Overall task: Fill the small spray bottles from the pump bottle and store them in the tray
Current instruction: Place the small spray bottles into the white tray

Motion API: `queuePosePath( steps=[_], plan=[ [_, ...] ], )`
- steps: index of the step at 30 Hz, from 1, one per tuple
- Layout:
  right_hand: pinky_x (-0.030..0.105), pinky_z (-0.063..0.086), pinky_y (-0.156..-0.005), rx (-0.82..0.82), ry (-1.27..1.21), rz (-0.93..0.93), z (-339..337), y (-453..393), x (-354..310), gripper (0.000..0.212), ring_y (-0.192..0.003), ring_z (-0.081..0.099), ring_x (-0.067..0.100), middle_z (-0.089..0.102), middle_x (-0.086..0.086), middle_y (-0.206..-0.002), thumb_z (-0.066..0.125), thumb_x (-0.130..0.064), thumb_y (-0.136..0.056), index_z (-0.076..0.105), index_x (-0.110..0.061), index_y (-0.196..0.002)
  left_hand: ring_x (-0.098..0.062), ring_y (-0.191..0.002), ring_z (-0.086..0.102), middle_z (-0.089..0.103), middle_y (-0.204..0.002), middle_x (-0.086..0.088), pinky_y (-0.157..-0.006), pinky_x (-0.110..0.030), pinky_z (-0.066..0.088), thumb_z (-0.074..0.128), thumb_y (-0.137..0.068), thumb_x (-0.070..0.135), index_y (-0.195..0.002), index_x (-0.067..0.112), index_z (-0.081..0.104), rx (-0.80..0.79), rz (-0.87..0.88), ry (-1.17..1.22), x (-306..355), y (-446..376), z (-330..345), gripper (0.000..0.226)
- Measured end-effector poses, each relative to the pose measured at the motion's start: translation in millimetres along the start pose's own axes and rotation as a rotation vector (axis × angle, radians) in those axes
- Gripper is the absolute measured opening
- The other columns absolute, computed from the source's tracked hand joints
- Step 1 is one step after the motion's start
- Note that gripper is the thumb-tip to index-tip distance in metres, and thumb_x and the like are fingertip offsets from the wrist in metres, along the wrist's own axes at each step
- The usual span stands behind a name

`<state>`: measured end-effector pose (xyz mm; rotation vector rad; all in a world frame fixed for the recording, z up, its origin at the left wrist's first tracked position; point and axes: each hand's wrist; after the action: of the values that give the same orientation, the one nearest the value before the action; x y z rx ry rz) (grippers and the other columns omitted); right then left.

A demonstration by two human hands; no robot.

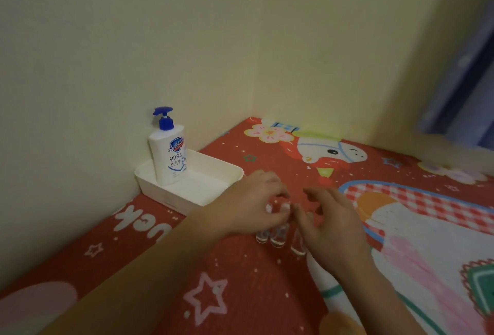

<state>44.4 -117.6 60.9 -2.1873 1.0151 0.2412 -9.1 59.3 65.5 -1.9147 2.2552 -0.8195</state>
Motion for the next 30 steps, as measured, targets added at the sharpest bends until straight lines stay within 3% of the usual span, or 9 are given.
queuePosePath(
  steps=[5,8,11,17,20,23,28,30],
  plan=[
    [0.02,0.045,-0.069,-0.168,0.012,-0.041,-10,6,15,0.032,-0.081,0.056,0.003,0.061,-0.013,-0.097,0.055,-0.039,-0.09,0.06,-0.028,-0.119,-0.014,-0.101,0.051,0.063,-0.102,0.008,-0.089,-0.035,0.045,0.062,-0.09,0.038,-0.101,0.023,0.067,-0.146,-0.028,-0.048,6,-6,8,0.02],
    [0.025,0.051,-0.062,-0.216,0.026,-0.074,-11,9,17,0.019,-0.067,0.057,0.003,0.061,-0.012,-0.083,0.053,-0.035,-0.092,0.065,-0.027,-0.104,-0.015,-0.102,0.054,0.066,-0.103,0.005,-0.089,-0.039,0.046,0.06,-0.093,0.032,-0.105,0.02,0.069,-0.15,-0.054,-0.014,8,-7,8,0.019],
    [0.028,0.053,-0.065,-0.241,0.062,-0.075,-13,7,18,0.016,-0.069,0.057,0.004,0.061,-0.011,-0.08,0.055,-0.033,-0.091,0.066,-0.024,-0.098,-0.014,-0.1,0.058,0.067,-0.102,0.005,-0.088,-0.04,0.048,0.059,-0.093,0.03,-0.109,0.021,0.07,-0.15,-0.058,0.006,8,-8,7,0.021],
    [0.029,0.055,-0.069,-0.175,0.057,-0.081,-33,-14,7,0.016,-0.073,0.059,0.002,0.064,-0.011,-0.081,0.055,-0.032,-0.091,0.066,-0.025,-0.1,-0.013,-0.108,0.062,0.07,-0.114,0.01,-0.094,-0.035,0.049,0.068,-0.089,0.036,-0.128,0.027,0.063,0.035,-0.13,0.088,10,-14,-17,0.04],
    [0.034,0.054,-0.066,-0.056,0.005,-0.131,-43,-35,-10,0.02,-0.068,0.061,0.006,0.066,-0.008,-0.073,0.051,-0.032,-0.093,0.068,-0.021,-0.097,-0.01,-0.091,0.066,0.072,-0.095,0.012,-0.086,-0.033,0.052,0.074,-0.084,0.027,-0.12,0.024,0.065,0.168,-0.173,0.189,7,-15,-43,0.037],
    [0.032,0.055,-0.07,0.022,-0.078,-0.143,-40,-58,-29,0.025,-0.071,0.064,0.009,0.067,-0.009,-0.077,0.051,-0.032,-0.093,0.066,-0.023,-0.111,-0.008,-0.079,0.063,0.068,-0.085,0.013,-0.081,-0.029,0.052,0.078,-0.082,0.024,-0.112,0.023,0.065,0.269,-0.273,0.24,-4,-14,-72,0.033],
    [0.032,0.054,-0.071,0.032,-0.175,-0.21,-12,-90,-61,0.026,-0.072,0.063,0.011,0.067,-0.007,-0.078,0.052,-0.029,-0.092,0.065,-0.021,-0.114,-0.007,-0.081,0.063,0.064,-0.086,0.014,-0.073,-0.015,0.049,0.077,-0.083,0.027,-0.105,0.026,0.066,0.34,-0.391,0.169,-36,-11,-107,0.024],
    [0.035,0.054,-0.071,0.0,-0.18,-0.237,7,-102,-72,0.023,-0.072,0.063,0.014,0.068,-0.004,-0.078,0.053,-0.027,-0.091,0.065,-0.019,-0.109,-0.006,-0.081,0.063,0.065,-0.087,0.013,-0.073,-0.016,0.049,0.076,-0.084,0.027,-0.103,0.026,0.065,0.357,-0.429,0.141,-53,-8,-112,0.022]
  ],
)
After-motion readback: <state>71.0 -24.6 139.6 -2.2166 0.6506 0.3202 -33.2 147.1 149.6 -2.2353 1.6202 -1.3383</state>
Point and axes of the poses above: each hand's wrist, its own y-axis away from the middle knuckle, its own z-axis out of the palm, x = y × z
